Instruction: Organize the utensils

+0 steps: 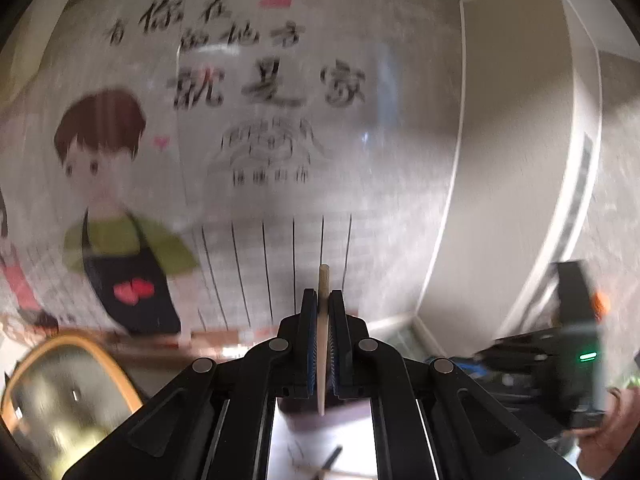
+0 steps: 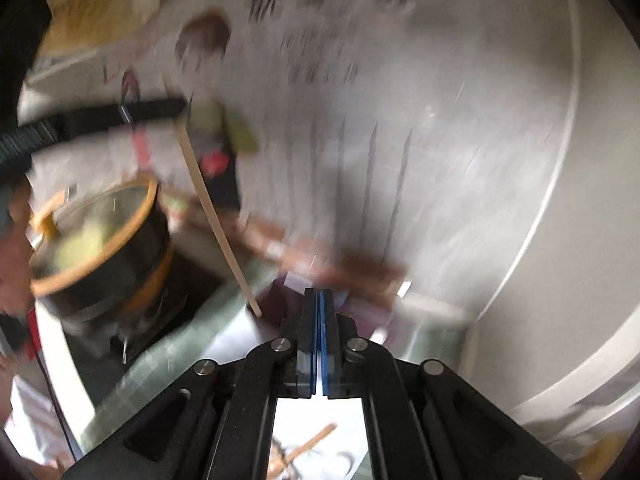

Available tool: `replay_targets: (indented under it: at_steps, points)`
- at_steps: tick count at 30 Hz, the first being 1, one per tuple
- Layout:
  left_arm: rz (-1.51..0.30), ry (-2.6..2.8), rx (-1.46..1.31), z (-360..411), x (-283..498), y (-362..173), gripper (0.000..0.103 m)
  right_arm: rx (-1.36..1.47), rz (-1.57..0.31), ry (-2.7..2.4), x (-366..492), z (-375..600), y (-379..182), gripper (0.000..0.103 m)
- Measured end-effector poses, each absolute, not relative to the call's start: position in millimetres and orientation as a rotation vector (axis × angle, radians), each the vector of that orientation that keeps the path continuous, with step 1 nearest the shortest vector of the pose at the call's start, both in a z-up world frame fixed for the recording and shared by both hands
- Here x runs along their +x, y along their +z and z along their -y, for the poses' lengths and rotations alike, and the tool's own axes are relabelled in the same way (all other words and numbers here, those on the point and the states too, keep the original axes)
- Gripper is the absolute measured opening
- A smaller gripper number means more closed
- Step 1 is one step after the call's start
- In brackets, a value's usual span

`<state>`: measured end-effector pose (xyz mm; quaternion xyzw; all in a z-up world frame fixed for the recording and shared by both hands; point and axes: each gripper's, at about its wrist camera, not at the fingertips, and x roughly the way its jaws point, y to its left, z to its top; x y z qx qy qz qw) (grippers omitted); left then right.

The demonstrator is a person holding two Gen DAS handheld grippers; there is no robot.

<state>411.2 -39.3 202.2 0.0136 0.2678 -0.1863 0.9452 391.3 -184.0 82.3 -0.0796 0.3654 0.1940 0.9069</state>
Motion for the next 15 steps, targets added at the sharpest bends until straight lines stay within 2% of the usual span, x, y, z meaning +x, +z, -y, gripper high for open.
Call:
replay_targets:
  at_steps: [5,7,8,15]
  points:
    - [-0.632,-0.388,0.015,17,378,158,0.006,-0.206,-0.956,0.582,384,158,5,0.009]
    - [-0.665,-0.383,-0.004,7,369,145,0.006,-0.230,-1.011,0.630,382,145,-23,0.025]
    - [-0.681,-0.379,-0.012,2,364,138,0.006,-0.242,-1.023,0.637,381,141,-33,0.027]
    - [-0.748,-0.322,-0.052,-30,337,109,0.006,-0.397,-1.110,0.617,391,101,-93,0.027]
